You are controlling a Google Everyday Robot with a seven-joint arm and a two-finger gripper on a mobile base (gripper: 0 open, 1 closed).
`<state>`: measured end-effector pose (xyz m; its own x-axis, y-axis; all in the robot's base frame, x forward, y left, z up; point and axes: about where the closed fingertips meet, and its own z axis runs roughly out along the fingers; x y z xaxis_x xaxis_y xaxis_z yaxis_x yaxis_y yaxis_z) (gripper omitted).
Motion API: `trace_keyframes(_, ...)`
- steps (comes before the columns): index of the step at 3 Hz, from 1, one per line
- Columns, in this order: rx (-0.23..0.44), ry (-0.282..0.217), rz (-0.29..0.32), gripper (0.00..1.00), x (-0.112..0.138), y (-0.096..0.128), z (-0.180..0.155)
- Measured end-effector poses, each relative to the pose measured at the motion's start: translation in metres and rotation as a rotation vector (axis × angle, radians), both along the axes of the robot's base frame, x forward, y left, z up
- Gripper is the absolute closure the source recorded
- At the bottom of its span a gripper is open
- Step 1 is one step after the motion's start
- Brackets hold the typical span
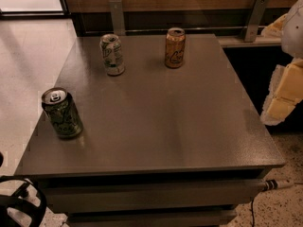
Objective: Pick green can
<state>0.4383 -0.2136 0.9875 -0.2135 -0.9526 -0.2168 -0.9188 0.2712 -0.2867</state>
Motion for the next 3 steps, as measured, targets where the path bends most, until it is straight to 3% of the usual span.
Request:
trace_keyframes(1,0.000,0.000,0.000,0.00,0.000,0.000,0.000)
trace_keyframes(2,0.080,-0.014,0.015,0.00,0.004,0.004,-0.003)
trace_keyframes(3,0.260,-0.062,0.053,0.00,0.016,0.019,-0.015)
